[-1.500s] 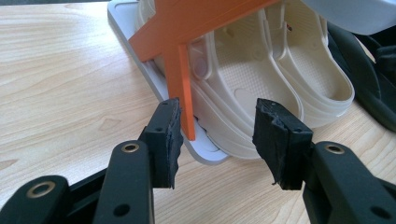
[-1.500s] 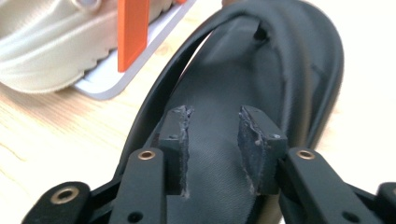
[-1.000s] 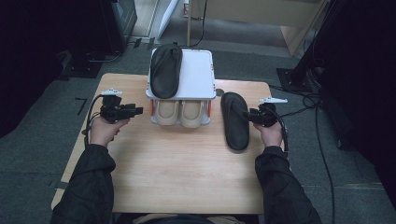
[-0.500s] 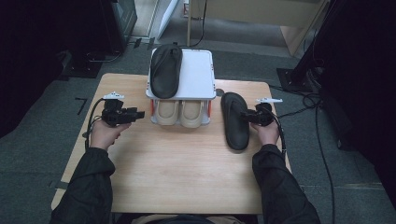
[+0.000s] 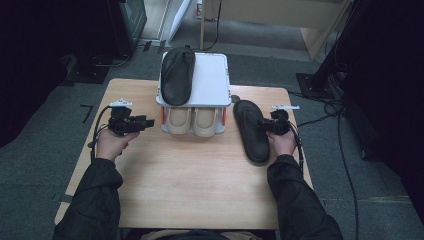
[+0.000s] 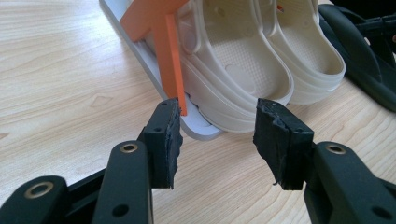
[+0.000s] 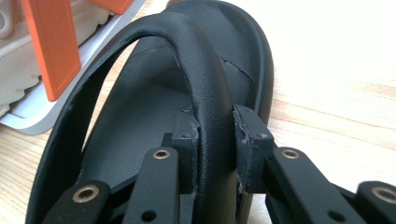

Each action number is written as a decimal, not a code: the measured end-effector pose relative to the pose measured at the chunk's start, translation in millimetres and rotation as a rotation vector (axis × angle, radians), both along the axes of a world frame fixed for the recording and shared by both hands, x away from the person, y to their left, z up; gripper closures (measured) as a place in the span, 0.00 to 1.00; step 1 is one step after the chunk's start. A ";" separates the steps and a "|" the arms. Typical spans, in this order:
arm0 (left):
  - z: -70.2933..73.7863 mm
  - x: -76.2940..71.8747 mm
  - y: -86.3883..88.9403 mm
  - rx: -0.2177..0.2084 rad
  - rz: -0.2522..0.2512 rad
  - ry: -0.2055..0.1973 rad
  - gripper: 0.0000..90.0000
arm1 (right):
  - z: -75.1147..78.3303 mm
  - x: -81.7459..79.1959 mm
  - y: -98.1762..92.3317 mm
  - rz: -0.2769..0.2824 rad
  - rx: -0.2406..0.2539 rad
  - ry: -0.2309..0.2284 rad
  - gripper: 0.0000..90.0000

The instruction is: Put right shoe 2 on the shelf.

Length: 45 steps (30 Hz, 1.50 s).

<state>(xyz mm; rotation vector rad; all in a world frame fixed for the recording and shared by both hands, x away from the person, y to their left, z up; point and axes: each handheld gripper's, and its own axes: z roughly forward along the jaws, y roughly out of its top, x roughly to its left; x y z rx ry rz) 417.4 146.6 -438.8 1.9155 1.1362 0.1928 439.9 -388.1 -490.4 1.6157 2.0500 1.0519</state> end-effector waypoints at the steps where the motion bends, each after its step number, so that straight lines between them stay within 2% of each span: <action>1: -0.6 0.3 0.0 -0.003 0.003 0.001 0.57 | 0.8 -0.6 0.7 -0.001 0.000 0.001 0.80; 8: -0.4 0.8 -0.4 -0.002 0.003 -0.005 0.57 | 5.5 -4.3 5.1 -0.013 0.001 0.019 0.81; 12: 0.1 1.4 0.8 -0.009 0.005 -0.008 0.57 | 8.4 -5.6 6.9 -0.047 0.041 0.064 0.81; 18: -0.7 3.6 2.1 -0.011 0.009 -0.007 0.57 | 16.7 -7.5 9.5 -0.052 0.032 0.052 0.80; 21: -1.4 4.9 1.8 0.001 0.008 -0.005 0.57 | 24.7 -8.7 9.0 -0.054 0.035 0.033 0.80; 28: -1.1 5.5 1.9 -0.005 -0.002 -0.013 0.57 | 46.4 -6.7 4.7 -0.069 0.002 0.043 0.80; 33: -1.8 5.6 0.7 -0.008 -0.011 -0.003 0.56 | 62.1 -2.1 4.1 -0.072 0.005 0.030 0.80; 35: -2.4 6.4 -0.1 -0.013 -0.020 0.008 0.55 | 67.7 0.7 5.2 -0.072 0.005 0.033 0.80; 45: -3.2 7.1 -5.3 -0.014 -0.044 0.012 0.54 | 103.6 15.0 17.3 -0.058 -0.002 -0.008 0.80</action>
